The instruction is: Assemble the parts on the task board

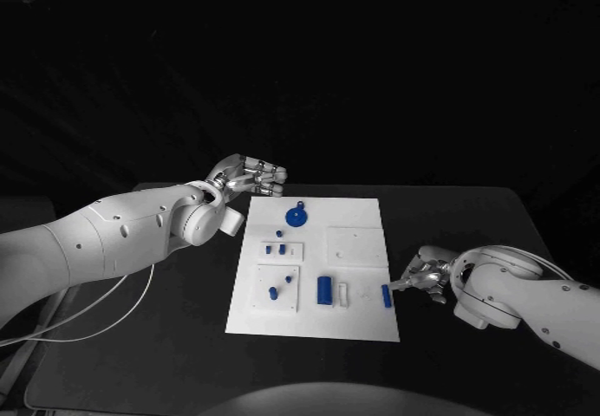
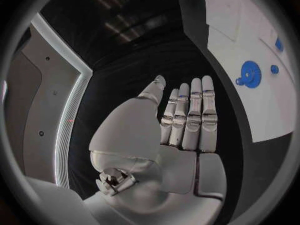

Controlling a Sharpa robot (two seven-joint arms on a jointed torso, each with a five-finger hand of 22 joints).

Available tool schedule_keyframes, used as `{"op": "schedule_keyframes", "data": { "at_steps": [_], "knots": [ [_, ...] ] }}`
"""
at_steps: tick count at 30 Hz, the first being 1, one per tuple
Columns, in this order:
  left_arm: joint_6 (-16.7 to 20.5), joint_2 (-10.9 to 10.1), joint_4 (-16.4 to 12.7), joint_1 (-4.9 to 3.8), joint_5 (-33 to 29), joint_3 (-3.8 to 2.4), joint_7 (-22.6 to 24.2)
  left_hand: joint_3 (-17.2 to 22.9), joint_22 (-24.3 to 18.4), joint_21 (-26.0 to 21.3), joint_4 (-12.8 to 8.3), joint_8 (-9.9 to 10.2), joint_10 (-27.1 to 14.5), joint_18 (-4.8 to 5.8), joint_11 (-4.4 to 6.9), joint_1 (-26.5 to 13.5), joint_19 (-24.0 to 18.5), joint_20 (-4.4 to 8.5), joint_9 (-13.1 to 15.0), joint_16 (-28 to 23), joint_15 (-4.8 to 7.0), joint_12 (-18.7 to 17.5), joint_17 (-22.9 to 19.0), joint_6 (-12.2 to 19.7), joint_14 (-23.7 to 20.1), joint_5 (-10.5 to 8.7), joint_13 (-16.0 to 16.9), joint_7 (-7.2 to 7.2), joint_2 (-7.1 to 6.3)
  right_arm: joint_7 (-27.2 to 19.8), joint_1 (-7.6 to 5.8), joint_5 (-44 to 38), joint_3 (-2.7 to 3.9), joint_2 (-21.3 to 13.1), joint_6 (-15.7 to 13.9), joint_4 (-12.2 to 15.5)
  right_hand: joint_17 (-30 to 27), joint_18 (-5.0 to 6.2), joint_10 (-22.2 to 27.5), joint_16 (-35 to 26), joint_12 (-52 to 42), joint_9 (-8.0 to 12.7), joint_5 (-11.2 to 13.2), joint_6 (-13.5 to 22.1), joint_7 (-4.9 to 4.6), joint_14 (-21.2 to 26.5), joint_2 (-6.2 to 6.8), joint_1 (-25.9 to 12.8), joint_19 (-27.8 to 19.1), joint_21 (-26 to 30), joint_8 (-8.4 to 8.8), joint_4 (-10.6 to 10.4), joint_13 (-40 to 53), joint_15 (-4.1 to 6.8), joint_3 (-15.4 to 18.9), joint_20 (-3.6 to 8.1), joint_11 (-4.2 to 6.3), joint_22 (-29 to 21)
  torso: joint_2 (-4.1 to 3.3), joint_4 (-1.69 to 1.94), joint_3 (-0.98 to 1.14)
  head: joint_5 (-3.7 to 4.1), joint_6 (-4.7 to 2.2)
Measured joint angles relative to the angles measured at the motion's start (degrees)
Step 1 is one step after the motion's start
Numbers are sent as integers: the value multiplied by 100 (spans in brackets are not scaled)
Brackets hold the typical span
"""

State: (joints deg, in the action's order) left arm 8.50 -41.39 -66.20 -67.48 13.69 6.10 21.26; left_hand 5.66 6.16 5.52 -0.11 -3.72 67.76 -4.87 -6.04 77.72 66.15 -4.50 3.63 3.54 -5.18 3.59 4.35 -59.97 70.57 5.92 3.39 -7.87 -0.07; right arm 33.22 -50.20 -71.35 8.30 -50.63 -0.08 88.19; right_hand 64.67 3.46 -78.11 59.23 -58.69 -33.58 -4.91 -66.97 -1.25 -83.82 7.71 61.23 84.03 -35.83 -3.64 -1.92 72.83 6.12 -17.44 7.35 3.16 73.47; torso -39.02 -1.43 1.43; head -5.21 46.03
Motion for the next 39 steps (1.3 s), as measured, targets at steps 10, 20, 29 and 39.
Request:
{"op": "schedule_keyframes", "data": {
  "at_steps": [10,20,29,39],
  "knots": [
    [-14,-5,-8,0,0,5,-1,0,0,0,0,0,0,0,0,0,0,0,0,0,0,0,0,0,0,-22,0,0,0,264,102,-390,-28,233,-1,3,16,0,0,0,94,-27,202,-19,-18,11,376,-241,0,0,0,-450,-44,-11,-314,0,0,-1,-1,5,-7,5,20],
    [-32,-1,-8,0,0,9,-2,-35,-9,0,2,0,0,0,0,0,0,0,0,0,0,0,3,0,0,-62,0,0,0,435,164,-632,-85,403,10,-55,31,0,-2,0,106,-118,202,-149,42,11,324,-52,0,1,0,-372,-62,-11,-373,0,2,-1,-1,3,-10,-12,37],
    [-48,-6,-12,0,1,10,-4,-34,-8,0,2,0,0,0,0,0,0,0,0,0,0,0,4,0,0,-62,0,0,0,568,165,-930,-123,521,110,-199,20,0,-33,0,137,-487,202,-288,83,11,194,77,0,1,-34,110,-62,-11,-456,0,33,-2,1,1,-7,-21,54],
    [-103,-1,-12,0,5,10,-20,-72,-20,0,9,0,0,0,0,0,0,0,0,0,0,0,3,0,0,-132,0,0,0,654,131,-1305,-239,710,167,-340,3,1,-33,-27,110,-776,209,-223,86,11,104,46,0,1,-41,242,-13,-11,-495,0,32,-11,0,2,-4,-10,73]
  ]
}}
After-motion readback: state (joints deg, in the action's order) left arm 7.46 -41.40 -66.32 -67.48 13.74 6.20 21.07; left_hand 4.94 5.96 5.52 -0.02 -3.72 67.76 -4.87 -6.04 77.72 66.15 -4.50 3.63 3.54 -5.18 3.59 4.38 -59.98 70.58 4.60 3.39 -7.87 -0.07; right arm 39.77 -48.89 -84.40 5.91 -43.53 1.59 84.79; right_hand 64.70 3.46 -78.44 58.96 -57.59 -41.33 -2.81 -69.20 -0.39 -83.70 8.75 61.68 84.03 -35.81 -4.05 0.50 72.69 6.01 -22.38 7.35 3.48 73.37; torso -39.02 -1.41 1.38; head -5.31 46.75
